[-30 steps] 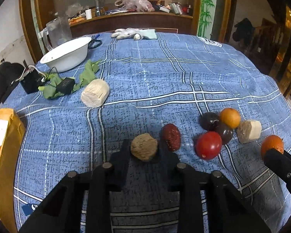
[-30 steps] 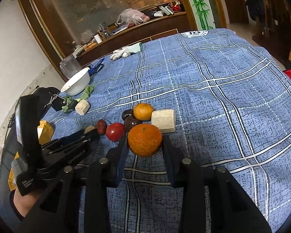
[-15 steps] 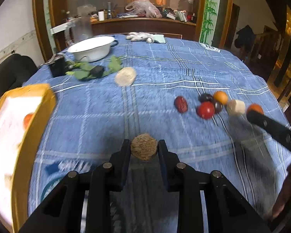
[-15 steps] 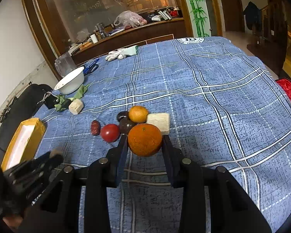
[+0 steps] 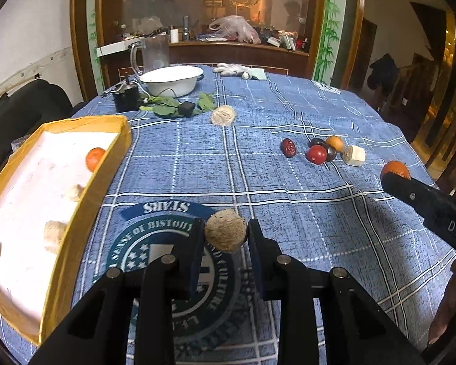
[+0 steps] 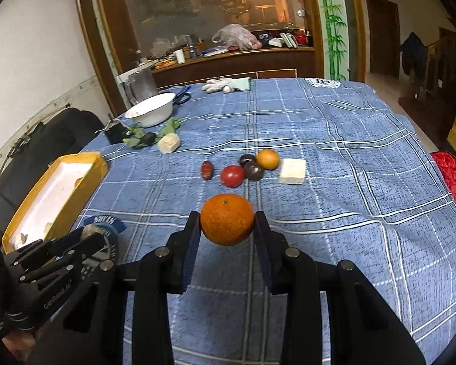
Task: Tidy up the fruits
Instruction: 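Lift beige ball with left tool toward tray while right tool holds orange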
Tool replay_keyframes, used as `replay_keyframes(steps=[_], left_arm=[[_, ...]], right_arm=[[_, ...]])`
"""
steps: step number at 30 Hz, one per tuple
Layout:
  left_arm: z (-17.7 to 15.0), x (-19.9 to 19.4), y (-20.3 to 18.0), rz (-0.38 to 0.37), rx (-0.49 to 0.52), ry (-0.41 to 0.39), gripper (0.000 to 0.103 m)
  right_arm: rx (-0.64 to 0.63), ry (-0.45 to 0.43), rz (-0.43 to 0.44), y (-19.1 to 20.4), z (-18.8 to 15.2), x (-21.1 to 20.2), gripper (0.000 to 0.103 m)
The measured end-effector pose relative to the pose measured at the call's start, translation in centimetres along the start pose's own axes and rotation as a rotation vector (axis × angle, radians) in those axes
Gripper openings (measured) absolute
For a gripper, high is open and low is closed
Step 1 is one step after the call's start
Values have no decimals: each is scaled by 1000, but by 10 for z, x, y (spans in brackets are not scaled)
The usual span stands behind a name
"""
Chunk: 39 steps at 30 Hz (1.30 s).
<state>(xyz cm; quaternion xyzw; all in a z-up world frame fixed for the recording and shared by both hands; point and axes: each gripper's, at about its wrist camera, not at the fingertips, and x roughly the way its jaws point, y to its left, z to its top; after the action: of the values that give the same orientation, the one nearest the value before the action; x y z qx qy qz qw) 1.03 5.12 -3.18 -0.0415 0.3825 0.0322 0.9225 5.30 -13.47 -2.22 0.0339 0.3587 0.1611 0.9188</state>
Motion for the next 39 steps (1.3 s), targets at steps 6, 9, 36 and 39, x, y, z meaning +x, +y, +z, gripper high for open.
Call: replay_keyframes(steps=[6, 9, 36, 39], left_arm=[[-5, -6, 7, 12, -20, -9, 27], [-6, -8, 8, 24, -21, -11, 27], [-8, -27, 20, 59, -68, -30, 27], [-7, -29, 21, 62, -71, -34, 27]], right_arm=[[-6, -4, 1, 8, -6, -5, 37], [-2, -8, -3, 6, -8, -7, 37], [3, -11, 41, 12, -15, -14, 37], [3, -18, 45, 13, -14, -16, 37]])
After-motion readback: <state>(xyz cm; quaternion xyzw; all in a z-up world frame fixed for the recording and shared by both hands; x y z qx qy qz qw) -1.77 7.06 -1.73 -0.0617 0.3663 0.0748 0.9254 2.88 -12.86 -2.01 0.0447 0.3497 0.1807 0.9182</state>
